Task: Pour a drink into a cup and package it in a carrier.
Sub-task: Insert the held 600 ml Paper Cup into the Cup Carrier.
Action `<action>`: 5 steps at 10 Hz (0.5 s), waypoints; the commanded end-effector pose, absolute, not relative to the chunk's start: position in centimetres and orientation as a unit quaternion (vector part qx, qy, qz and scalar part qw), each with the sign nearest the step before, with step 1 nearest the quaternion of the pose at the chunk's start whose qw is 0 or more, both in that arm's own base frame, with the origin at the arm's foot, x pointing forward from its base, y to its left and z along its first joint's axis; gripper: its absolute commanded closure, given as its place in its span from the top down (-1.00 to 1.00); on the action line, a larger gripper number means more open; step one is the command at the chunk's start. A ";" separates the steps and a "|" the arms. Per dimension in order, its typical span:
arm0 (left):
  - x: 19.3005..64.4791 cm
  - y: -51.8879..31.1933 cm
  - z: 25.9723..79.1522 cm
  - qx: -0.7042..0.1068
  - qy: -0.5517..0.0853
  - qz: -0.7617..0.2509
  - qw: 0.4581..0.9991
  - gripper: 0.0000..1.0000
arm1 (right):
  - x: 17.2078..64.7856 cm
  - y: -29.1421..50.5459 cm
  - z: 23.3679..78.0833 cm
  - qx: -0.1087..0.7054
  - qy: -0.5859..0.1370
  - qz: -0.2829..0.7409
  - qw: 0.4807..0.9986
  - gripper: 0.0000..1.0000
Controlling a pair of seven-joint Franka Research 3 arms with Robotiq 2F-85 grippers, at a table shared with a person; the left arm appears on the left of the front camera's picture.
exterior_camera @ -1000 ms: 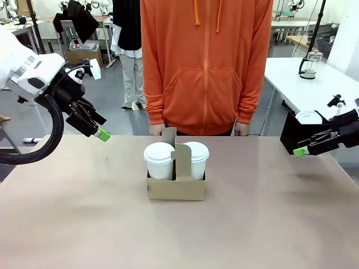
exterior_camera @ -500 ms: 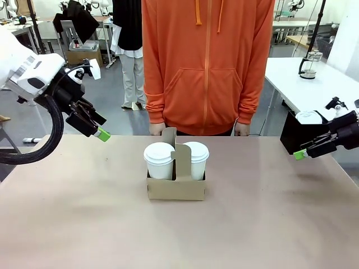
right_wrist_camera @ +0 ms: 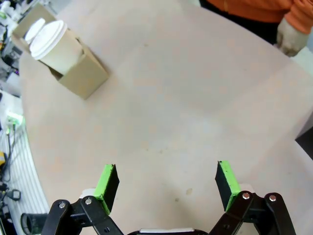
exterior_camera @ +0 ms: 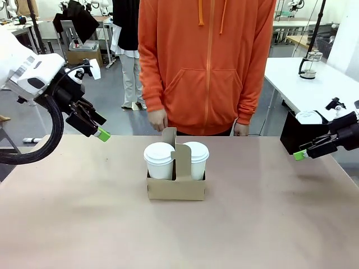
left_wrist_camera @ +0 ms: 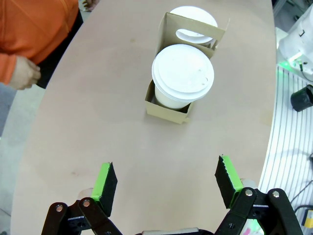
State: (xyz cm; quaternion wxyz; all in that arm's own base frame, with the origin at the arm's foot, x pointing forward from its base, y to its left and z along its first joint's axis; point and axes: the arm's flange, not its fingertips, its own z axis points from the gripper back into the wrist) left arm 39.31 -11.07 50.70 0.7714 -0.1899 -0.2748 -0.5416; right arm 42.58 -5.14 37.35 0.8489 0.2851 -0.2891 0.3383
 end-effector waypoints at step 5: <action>39.2 -11.1 50.9 -0.188 -0.269 -0.539 0.776 1.00 | 42.7 -5.3 37.5 0.289 -0.290 0.338 0.847 1.00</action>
